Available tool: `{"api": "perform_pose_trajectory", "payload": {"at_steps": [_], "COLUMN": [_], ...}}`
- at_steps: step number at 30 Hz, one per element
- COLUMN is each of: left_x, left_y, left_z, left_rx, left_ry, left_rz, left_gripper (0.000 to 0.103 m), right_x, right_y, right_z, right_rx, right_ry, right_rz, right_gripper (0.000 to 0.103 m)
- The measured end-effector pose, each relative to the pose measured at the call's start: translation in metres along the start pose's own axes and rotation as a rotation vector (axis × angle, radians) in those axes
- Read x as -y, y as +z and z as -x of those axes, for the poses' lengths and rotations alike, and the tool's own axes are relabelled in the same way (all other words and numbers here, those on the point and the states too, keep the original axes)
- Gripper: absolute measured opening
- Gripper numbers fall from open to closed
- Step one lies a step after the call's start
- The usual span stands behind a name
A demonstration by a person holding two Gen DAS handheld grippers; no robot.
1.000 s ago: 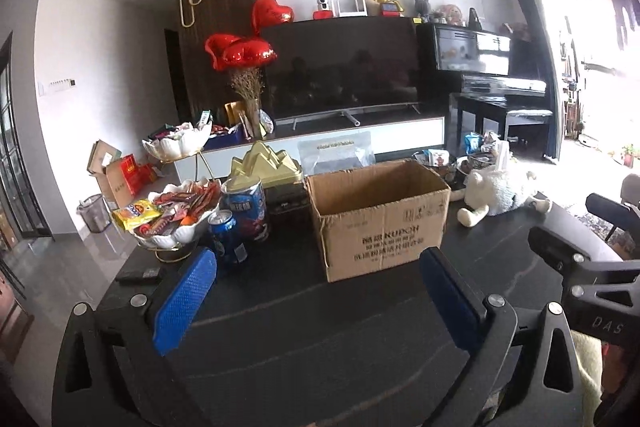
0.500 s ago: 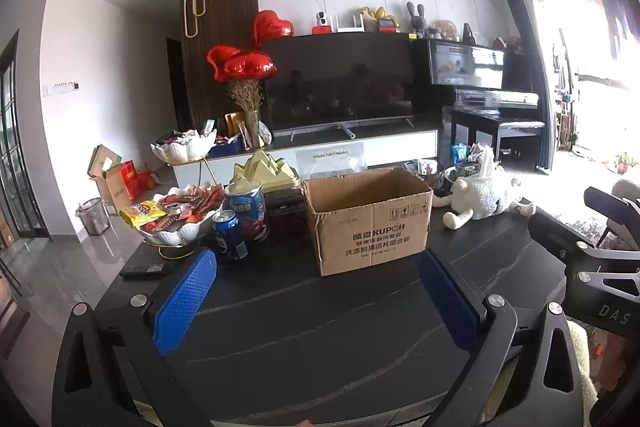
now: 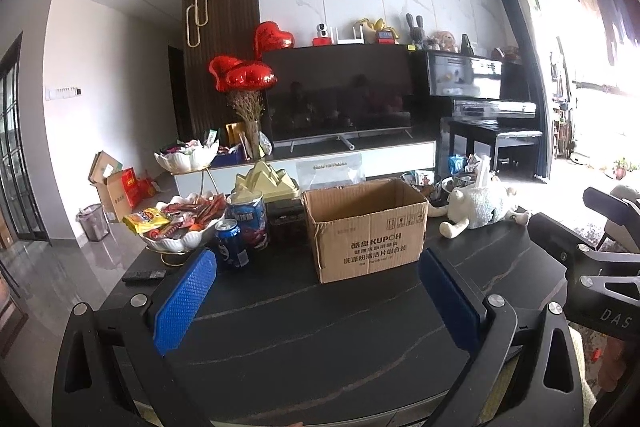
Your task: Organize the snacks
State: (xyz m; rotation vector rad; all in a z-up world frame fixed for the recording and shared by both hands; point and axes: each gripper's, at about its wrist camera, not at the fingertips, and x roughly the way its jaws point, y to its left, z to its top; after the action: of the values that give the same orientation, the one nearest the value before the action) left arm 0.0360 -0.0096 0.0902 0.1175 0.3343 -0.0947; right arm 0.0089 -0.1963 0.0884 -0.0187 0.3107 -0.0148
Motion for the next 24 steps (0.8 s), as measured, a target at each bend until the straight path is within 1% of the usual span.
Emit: {"api": "perform_pose_trajectory", "payload": {"at_steps": [6,24], "left_x": [-0.0004,-0.0008], "left_y": [-0.0020,-0.0027], "left_z": [0.0012,0.0016], "left_rx": [0.013,0.003], "left_ry": [0.005,0.001], "left_rz": [0.003,0.003], "left_gripper": [0.103,0.103], "right_x": [-0.0012,-0.0014], "right_y": [-0.0001,-0.0010], "right_z": [0.0013,0.0037], "right_rx": [0.003,0.000], "right_ry": [0.001,0.003], "right_rz": [0.005,0.001], "right_gripper": [0.096,0.096]}}
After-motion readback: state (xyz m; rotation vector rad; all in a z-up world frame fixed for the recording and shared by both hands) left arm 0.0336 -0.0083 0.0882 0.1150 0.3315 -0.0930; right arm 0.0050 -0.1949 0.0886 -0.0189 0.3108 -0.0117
